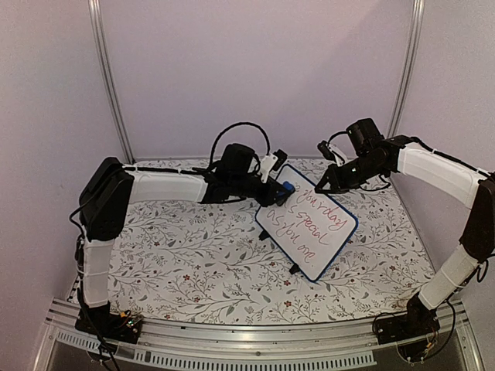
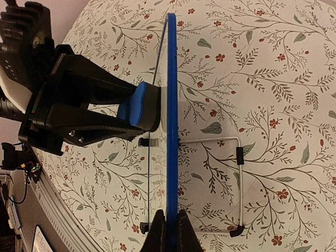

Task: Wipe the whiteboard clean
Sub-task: Erase the whiteboard from the whiteboard stand.

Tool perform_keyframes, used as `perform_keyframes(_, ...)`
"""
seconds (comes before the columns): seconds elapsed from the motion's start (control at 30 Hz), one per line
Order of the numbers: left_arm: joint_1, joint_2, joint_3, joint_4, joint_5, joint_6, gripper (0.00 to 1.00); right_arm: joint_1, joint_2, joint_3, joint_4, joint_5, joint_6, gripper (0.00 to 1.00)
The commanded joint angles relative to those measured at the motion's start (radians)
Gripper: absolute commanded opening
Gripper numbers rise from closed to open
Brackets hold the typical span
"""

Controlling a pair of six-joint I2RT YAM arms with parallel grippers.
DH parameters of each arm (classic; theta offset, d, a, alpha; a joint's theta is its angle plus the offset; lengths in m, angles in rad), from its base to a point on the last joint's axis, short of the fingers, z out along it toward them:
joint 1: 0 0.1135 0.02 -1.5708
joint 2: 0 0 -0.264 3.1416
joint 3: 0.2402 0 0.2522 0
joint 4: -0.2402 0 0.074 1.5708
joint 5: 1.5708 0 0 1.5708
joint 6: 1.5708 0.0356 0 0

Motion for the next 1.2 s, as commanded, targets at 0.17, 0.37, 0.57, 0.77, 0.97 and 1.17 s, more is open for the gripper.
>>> perform_keyframes(0.17,-0.016,0.066,0.138,-0.068,-0.009,0.008,0.0,0.035,-0.022,-0.013,-0.025,-0.09,-0.043,0.0)
perform_keyframes(0.37,-0.02,0.059,0.122,-0.101,-0.012,0.001,0.0,0.034,-0.022,-0.013,-0.026,-0.088,-0.045,0.0)
perform_keyframes(0.57,-0.036,0.028,0.025,-0.102,-0.073,0.003,0.0,0.034,-0.025,-0.014,-0.026,-0.085,-0.045,0.0)
perform_keyframes(0.77,-0.04,0.026,-0.008,-0.102,-0.074,0.002,0.0,0.034,-0.018,-0.01,-0.028,-0.088,-0.045,0.0)
perform_keyframes(0.97,-0.039,0.014,0.012,-0.14,-0.064,0.014,0.0,0.035,-0.017,-0.005,-0.034,-0.086,-0.045,0.0)
perform_keyframes(1.17,-0.04,0.016,0.01,-0.166,-0.067,0.008,0.0,0.034,-0.016,0.006,-0.044,-0.086,-0.045,0.0)
